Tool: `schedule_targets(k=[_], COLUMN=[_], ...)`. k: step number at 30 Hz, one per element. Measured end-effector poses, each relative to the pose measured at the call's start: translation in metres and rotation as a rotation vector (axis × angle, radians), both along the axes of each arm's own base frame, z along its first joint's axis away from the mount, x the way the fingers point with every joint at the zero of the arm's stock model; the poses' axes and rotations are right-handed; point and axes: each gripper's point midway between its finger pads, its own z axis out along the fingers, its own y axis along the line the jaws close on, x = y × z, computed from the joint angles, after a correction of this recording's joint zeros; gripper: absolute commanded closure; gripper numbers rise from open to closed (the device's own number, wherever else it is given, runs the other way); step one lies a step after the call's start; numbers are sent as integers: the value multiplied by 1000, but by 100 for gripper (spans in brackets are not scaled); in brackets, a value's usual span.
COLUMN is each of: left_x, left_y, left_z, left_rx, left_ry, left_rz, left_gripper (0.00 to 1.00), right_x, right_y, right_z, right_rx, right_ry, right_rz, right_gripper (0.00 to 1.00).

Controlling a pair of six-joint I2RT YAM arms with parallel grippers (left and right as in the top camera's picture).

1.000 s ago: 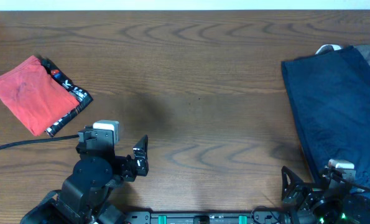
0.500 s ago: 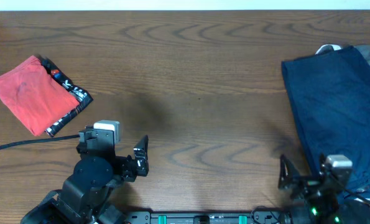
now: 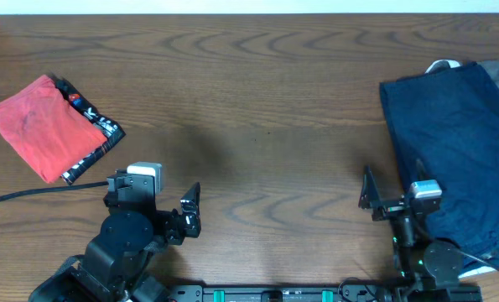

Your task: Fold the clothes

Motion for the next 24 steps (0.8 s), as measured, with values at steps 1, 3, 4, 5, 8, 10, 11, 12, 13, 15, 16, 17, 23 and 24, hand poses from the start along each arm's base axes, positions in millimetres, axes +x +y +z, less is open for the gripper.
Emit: schedule_targets(k=[1, 3, 4, 5, 8, 10, 11, 12, 13, 15, 16, 17, 23, 24], left_x=[0, 0, 0, 0, 0, 0, 0, 0, 0, 0, 0, 0, 0, 0], left_y=[0, 0, 0, 0, 0, 0, 0, 0, 0, 0, 0, 0, 0, 0], left_z=[0, 0, 0, 0, 0, 0, 0, 0, 0, 0, 0, 0, 0, 0], left_rx=[0, 1, 0, 1, 0, 0, 1, 0, 0, 1, 0, 0, 1, 1], left_ry=[-1, 0, 0, 0, 0, 1, 1, 1, 1, 0, 1, 1, 0, 1], left_rz=[0, 0, 0, 0, 0, 0, 0, 0, 0, 0, 0, 0, 0, 0], left_gripper=[2, 2, 2, 2, 2, 2, 2, 2, 2, 2, 2, 2, 2, 2], right_x=[2, 4, 5, 5, 4, 3, 3, 3, 3, 3, 3, 3, 3, 3], right_y=[-1, -4, -5, -5, -2, -1, 0, 0, 0, 1, 1, 1, 1, 1], right_z=[-6, -18, -24, -28, -44, -44, -44, -44, -44, -44, -44, -44, -44, -44], right_rx=[-5, -17, -27, -35, -40, -36, -36, -34, -34, -34, -34, -34, -34, -34], right_ry=[-1, 22, 37, 53, 121, 119, 119, 119, 119, 119, 119, 119, 119, 119], right_rz=[-3, -16, -20, -19, 0, 5, 8, 10, 12, 14, 14, 15, 15, 15], right_gripper=[1, 1, 1, 1, 1, 1, 1, 1, 1, 1, 1, 1, 1, 1])
